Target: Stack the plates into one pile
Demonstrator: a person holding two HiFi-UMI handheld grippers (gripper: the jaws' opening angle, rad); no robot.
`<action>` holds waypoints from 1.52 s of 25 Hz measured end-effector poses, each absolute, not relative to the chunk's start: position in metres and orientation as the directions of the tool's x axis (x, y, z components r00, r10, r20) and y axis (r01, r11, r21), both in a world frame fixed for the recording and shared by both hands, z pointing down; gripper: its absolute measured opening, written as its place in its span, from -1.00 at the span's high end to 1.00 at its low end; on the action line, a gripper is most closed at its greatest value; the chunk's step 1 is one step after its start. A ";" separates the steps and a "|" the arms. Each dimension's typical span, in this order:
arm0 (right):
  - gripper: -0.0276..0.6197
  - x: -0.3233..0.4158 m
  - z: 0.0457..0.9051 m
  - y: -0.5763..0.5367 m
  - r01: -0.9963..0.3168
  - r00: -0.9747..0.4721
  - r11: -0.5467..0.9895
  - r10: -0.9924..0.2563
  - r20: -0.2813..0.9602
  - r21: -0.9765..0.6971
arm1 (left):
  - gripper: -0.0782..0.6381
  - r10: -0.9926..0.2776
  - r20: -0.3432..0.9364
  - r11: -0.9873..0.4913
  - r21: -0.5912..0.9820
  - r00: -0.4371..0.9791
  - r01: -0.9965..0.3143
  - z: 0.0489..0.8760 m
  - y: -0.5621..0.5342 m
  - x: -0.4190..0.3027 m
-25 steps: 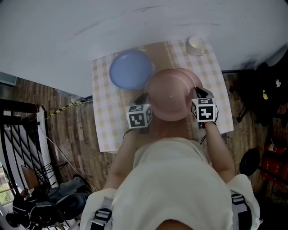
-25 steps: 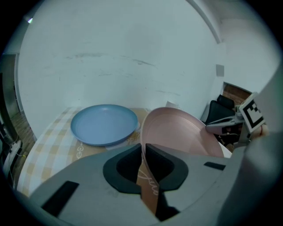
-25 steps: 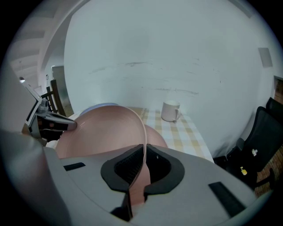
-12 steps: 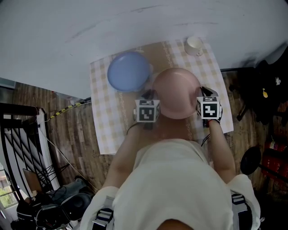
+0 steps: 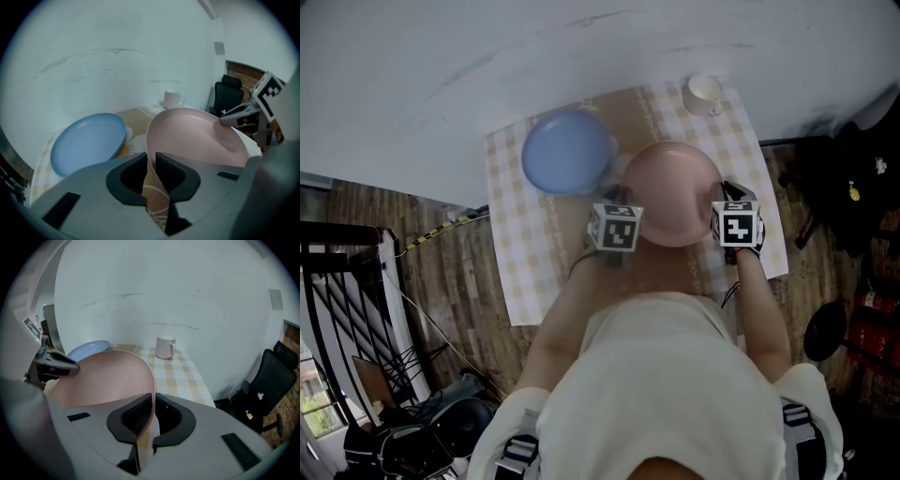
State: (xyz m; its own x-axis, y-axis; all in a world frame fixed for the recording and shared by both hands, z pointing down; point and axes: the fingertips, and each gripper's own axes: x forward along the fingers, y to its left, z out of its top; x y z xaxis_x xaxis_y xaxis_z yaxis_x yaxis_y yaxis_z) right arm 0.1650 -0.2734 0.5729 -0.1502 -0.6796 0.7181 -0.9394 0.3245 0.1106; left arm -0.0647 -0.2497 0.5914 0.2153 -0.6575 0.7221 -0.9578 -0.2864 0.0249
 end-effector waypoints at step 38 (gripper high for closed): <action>0.85 0.166 0.585 -0.269 -0.950 -0.122 0.291 -0.688 0.715 0.117 | 0.57 -0.654 0.722 -0.269 0.055 0.225 -0.961 0.593 -0.252 -0.066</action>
State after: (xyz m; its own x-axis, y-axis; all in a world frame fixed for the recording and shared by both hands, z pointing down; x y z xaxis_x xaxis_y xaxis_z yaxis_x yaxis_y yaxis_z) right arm 0.1657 -0.2695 0.5847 -0.1223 -0.6881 0.7152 -0.9496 0.2907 0.1172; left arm -0.0664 -0.2518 0.5926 0.2248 -0.6544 0.7219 -0.9615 -0.2692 0.0555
